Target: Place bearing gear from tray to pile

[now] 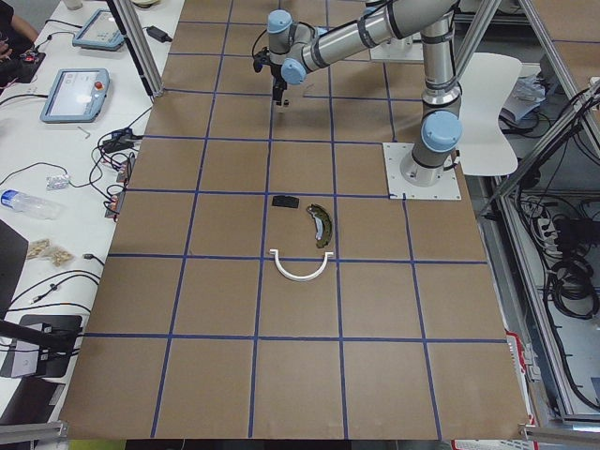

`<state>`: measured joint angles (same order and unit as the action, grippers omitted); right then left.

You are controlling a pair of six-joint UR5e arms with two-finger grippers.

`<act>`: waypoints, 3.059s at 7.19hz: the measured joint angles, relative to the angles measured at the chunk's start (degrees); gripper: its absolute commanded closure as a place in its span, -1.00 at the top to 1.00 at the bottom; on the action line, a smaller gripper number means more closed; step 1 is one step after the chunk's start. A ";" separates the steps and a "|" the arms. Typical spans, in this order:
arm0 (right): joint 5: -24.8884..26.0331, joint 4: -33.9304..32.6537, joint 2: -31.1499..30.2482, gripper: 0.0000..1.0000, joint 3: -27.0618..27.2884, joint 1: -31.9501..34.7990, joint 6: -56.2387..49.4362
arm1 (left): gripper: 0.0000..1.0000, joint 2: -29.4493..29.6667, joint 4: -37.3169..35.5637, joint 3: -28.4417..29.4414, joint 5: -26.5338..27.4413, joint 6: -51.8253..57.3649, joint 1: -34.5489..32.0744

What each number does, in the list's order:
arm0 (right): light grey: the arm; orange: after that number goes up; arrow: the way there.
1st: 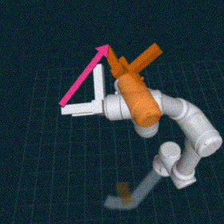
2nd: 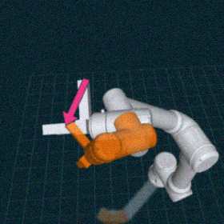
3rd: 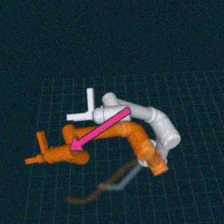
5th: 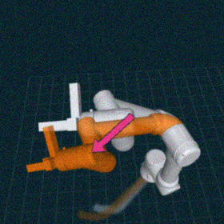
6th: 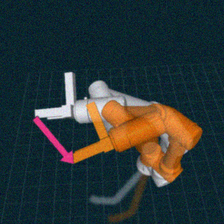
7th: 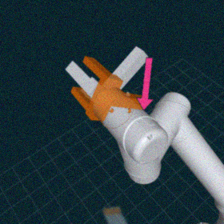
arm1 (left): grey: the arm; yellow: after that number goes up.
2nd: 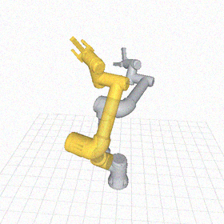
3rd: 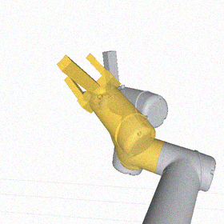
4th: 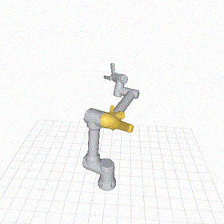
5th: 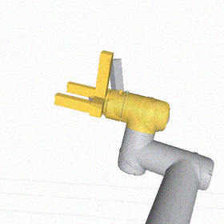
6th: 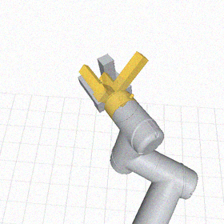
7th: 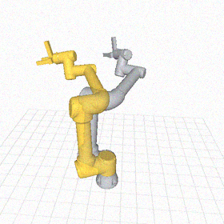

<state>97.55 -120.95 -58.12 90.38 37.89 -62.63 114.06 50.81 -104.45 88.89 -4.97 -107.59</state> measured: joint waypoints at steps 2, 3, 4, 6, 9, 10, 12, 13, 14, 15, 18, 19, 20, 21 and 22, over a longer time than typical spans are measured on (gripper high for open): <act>0.17 -0.57 2.32 0.68 -0.56 -1.20 -0.03 | 0.53 2.08 -2.31 0.02 -0.01 -0.01 -0.68; 0.12 -0.44 2.71 0.59 -0.37 -1.34 0.04 | 0.19 2.75 -2.85 0.02 -0.01 0.10 -1.11; 0.17 -0.26 2.85 0.39 -0.17 -1.38 -0.06 | 0.11 3.14 -3.04 -0.02 -0.07 0.30 -1.37; 0.22 -0.08 2.96 -0.04 -0.06 -1.45 -0.25 | 0.11 3.40 -2.78 -0.11 -0.11 0.52 -1.53; 0.45 -0.07 3.21 -0.66 0.01 -1.42 -1.41 | -0.81 3.72 -2.18 -0.17 -0.12 0.58 -1.59; 0.55 -0.07 3.23 -0.80 -0.01 -1.42 -1.90 | -1.00 3.76 -2.12 -0.16 -0.12 0.62 -1.62; 0.69 0.08 3.05 -1.00 -0.02 -1.47 -2.13 | -1.00 3.76 -2.02 0.06 -0.02 0.76 -1.65; 1.25 0.47 2.33 -1.00 -0.06 -1.49 -2.00 | -1.00 3.23 -1.49 0.46 0.10 1.07 -1.45; 1.98 1.90 0.39 -1.00 -0.09 -1.31 -1.65 | -1.00 2.04 0.60 1.31 0.32 2.36 -0.55; 2.17 5.41 -2.94 -1.00 0.01 -0.23 0.12 | -1.00 0.64 4.97 3.26 0.60 4.24 1.74; 1.70 13.60 -14.76 -1.00 6.89 12.97 17.51 | -1.00 -2.86 21.01 11.49 3.06 13.71 14.73; 0.58 14.04 -18.62 -1.00 11.27 20.32 26.89 | -1.00 -3.78 22.97 12.27 4.20 17.62 19.43; -2.17 14.26 -21.22 -1.00 15.14 27.16 36.44 | -1.00 -4.25 23.80 12.38 4.72 22.44 24.75; -5.52 14.39 -22.71 -1.00 17.71 33.35 45.73 | -1.00 -4.39 24.22 12.10 4.91 27.31 30.12; -7.63 14.20 -23.60 -1.00 18.90 40.74 55.28 | -1.00 -4.43 24.36 11.19 5.03 31.68 34.96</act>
<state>89.92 -106.75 -81.71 109.29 78.63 -7.35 109.62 75.17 -93.26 93.92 26.70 -72.63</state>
